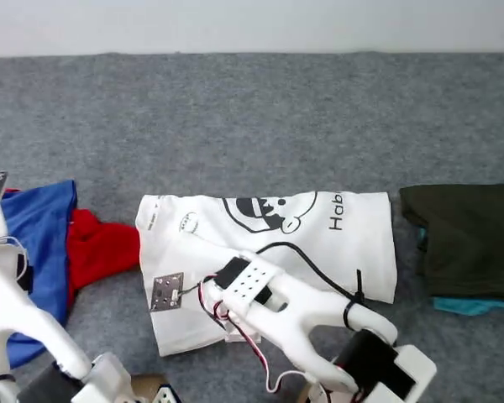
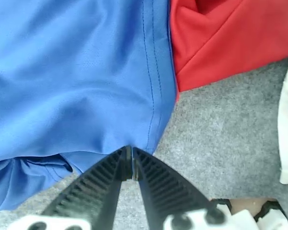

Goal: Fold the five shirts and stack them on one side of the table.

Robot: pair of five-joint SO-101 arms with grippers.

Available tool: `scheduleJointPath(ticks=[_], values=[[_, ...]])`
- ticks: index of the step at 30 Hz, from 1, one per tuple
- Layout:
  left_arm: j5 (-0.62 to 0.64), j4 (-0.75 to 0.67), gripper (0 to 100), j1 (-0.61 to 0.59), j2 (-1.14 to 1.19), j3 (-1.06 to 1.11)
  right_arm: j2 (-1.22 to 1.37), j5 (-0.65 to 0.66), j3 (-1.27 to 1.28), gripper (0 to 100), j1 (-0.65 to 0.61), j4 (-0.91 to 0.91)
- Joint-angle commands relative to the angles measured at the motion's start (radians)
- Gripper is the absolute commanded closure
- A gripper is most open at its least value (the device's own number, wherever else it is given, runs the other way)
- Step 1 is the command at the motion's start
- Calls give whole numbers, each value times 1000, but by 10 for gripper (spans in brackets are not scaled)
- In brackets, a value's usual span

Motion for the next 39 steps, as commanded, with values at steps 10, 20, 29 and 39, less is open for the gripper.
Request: scheduleJointPath(ticks=[10, 20, 29, 39], values=[[-8, -28, 986, 3, -41, -12, -101, 2, -262, 989, 105, 120], [-8, -49, 985, 3, -38, -5, 157, -104, -485, 988, 278, 96], [-8, -49, 985, 3, -35, -5, 390, -201, -801, 987, 280, 265], [-9, -49, 985, 3, -37, -5, 433, -203, -1030, 854, 274, 590]])
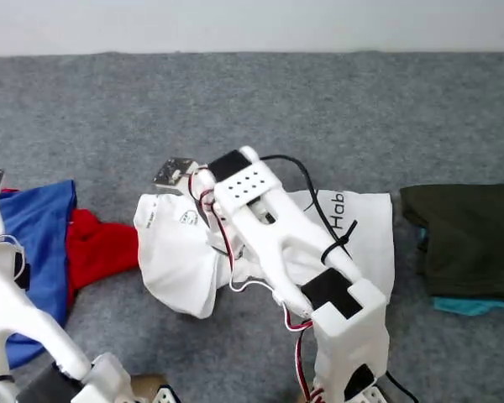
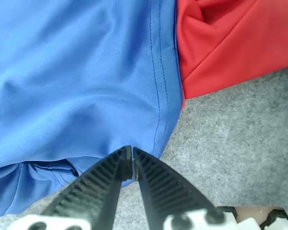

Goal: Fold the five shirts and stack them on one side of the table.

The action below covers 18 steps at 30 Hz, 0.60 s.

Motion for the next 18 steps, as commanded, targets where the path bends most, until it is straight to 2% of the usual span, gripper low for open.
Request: scheduleJointPath(ticks=[1, 5, 9, 11, 15, 18], values=[[-9, -15, 985, 3, -35, -4, -13, -5, -74, 854, 8, 97], [-9, -8, 985, 15, -41, 7, -44, -5, -72, 854, 8, 154], [2, 52, 985, 110, -43, 64, -131, -5, -72, 854, 8, 168], [61, 46, 985, 144, -74, 94, -174, -8, -71, 855, 10, 177], [163, -40, 985, 201, -276, 160, -246, -12, -52, 855, 36, 182], [249, -109, 985, 325, -474, 251, -292, -14, -11, 855, 62, 180]])
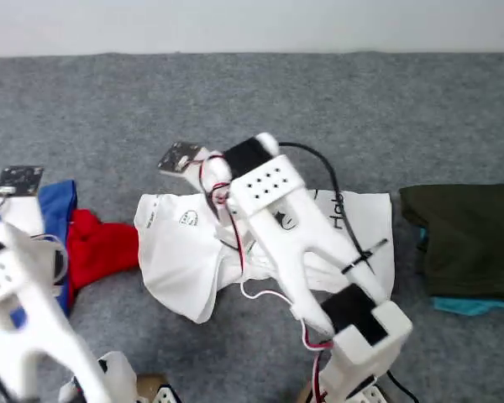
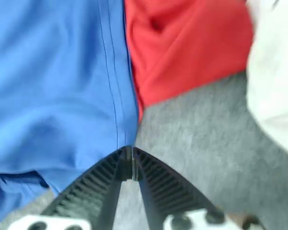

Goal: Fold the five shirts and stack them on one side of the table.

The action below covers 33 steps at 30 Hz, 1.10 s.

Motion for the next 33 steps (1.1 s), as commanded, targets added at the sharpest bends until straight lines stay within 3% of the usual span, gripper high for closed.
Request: scheduleJointPath(ticks=[1, 7, 13, 20, 27, 33], values=[[97, -92, 985, 155, -259, 88, -104, -12, 23, 855, 36, 38], [163, -288, 981, 361, -537, 320, -182, -38, 77, 855, 44, 35], [258, -333, 871, 457, -635, 473, -254, -38, 222, 855, 45, 27], [302, -334, 848, 459, -677, 562, -364, -41, 382, 855, 47, -64], [457, -334, 853, 457, -789, 684, -398, -43, 454, 855, 47, -87], [497, -411, 987, 399, -1016, 863, -398, -38, 454, 855, 71, -87]])
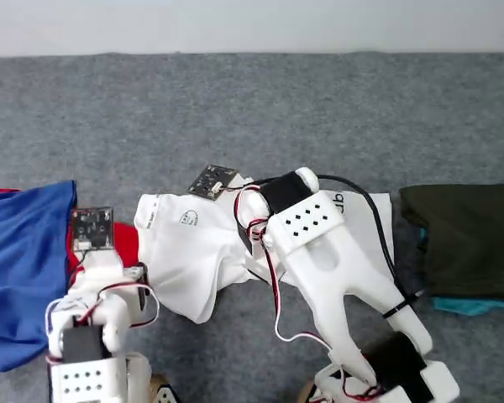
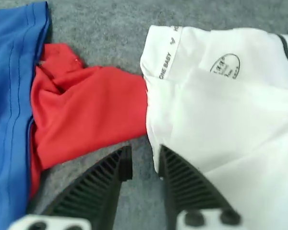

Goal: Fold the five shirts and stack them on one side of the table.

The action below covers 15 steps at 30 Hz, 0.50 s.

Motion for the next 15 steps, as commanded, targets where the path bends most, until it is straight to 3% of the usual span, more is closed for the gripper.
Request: scheduleJointPath(ticks=[1, 5, 10, 15], values=[[20, -55, 986, -80, -157, 74, -48, -6, -5, 855, 38, -10], [21, -38, 980, -218, -327, 188, -47, -6, -5, 855, 50, -10], [28, 0, 978, -318, -292, 205, -47, -6, -6, 855, 39, -54], [140, 11, 978, -431, -310, 219, -45, -5, -5, 855, -24, -124]])
